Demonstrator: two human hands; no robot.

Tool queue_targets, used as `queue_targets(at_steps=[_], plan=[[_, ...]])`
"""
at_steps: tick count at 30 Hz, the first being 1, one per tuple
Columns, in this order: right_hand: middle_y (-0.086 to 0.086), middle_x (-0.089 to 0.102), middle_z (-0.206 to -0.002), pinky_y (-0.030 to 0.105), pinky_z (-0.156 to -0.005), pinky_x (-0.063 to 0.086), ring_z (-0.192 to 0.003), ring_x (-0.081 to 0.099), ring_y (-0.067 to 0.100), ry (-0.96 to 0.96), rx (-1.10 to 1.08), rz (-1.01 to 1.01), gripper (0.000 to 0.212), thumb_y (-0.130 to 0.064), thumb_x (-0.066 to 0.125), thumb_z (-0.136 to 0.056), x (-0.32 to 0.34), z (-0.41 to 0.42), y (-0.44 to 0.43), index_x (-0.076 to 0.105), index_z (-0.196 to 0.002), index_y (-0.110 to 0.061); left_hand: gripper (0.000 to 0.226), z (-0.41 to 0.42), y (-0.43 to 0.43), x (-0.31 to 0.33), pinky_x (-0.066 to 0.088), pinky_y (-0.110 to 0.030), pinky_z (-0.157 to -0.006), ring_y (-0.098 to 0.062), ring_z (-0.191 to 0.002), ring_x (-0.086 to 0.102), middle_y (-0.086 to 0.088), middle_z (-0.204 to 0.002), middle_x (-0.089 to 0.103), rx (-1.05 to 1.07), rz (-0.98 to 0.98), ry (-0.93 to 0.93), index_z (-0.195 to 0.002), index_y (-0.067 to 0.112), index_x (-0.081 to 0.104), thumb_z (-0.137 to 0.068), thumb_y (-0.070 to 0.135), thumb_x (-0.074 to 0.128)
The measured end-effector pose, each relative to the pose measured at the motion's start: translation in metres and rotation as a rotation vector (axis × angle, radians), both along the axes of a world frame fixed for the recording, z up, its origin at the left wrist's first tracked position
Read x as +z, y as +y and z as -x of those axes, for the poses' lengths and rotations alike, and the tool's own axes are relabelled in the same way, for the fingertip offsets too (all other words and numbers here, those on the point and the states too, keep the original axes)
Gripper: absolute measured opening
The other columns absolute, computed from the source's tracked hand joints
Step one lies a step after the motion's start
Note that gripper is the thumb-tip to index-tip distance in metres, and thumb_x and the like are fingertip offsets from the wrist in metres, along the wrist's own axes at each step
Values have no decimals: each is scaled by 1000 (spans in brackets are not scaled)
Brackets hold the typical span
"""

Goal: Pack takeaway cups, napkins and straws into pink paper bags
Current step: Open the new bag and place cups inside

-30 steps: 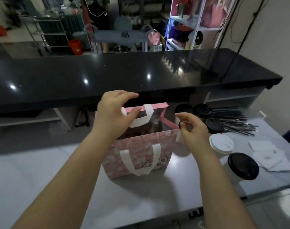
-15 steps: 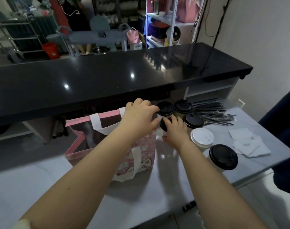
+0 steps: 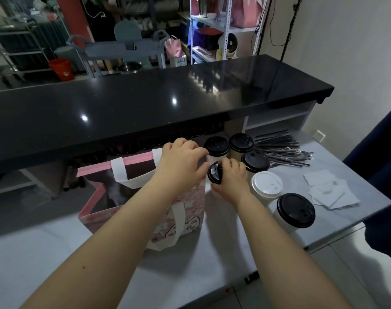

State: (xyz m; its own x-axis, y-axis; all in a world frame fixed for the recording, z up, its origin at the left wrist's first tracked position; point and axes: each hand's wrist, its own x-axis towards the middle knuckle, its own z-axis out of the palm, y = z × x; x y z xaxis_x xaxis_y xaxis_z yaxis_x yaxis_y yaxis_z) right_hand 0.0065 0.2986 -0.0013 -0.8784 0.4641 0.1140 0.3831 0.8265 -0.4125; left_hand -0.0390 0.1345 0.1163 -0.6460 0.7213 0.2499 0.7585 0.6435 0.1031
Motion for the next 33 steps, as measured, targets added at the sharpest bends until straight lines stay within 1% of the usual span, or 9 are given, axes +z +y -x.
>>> queue_targets(at_steps=[3, 6, 11, 17, 21, 24, 29, 31, 33], plan=[[11, 40, -129, 38, -105, 31, -119, 38, 33, 73, 40, 65, 71, -24, 72, -71, 7, -9, -6, 40, -134, -15, 39, -1, -3, 2, 30, -38, -99, -18, -124, 42, 8, -127, 57, 2, -23, 16, -127, 32, 58, -96, 50, 44], [11, 35, -138, 42, -105, 36, -123, 38, 32, 297, 9, 116, 78, -21, 78, -70, 28, -21, -11, 40, -138, -16, 39, -2, -13, 9, 31, -38, -99, -18, -124, 43, 8, -126, 58, 17, -58, 46, -129, 32, 57, -97, 49, 41], [-2, 31, -141, 27, -102, 34, -133, 32, 20, 643, 75, 242, 75, -25, 82, -71, 70, -40, -18, 39, -132, -34, 39, -3, -46, 24, 33, -41, -97, -21, -121, 48, 5, -123, 61, 62, -167, 57, -132, 31, 57, -94, 40, 53], [1, 28, -146, 43, -110, 37, -136, 26, 22, 560, 203, 112, 68, -22, 81, -74, 108, -19, -37, 46, -133, -27, 38, 0, -90, 38, 47, -39, -91, -22, -113, 53, 0, -120, 64, 163, -221, 19, -126, 24, 63, -88, 32, 66], [6, 30, -145, 49, -110, 36, -135, 27, 25, 557, 296, 51, 66, -20, 80, -76, 139, -6, -53, 48, -133, -23, 28, 1, -120, 41, 49, -30, -76, -12, -93, 56, 9, -97, 62, 232, -280, -51, -111, 28, 67, -84, 34, 72], [6, 32, -145, 46, -110, 37, -136, 28, 25, 631, 343, 48, 68, -21, 81, -75, 162, -7, -67, 48, -134, -21, 20, 1, -144, 41, 54, -30, -73, -3, -81, 57, 17, -86, 60, 310, -277, -155, -98, 33, 66, -81, 39, 74], [-5, 38, -134, 40, -108, 39, -129, 38, 21, 817, 482, 274, 71, -20, 82, -70, 187, -25, -96, 45, -130, -29, 14, 1, -181, 31, 48, -17, -65, -1, -79, 62, 20, -80, 65, 375, -295, -357, -83, 38, 68, -76, 36, 80], [-10, 41, -131, 42, -106, 42, -127, 42, 16, 739, 546, 444, 70, -20, 82, -70, 189, -32, -108, 45, -128, -32, 17, 1, -187, 25, 41, -13, -62, 3, -79, 58, 24, -82, 62, 388, -297, -348, -88, 39, 71, -75, 37, 81], [-8, 44, -132, 42, -104, 44, -127, 43, 17, 607, 586, 546, 71, -20, 83, -71, 187, -34, -115, 46, -130, -33, 24, 0, -189, 21, 47, -18, -68, 4, -82, 57, 25, -91, 62, 365, -300, -376, -98, 40, 72, -75, 37, 81]])
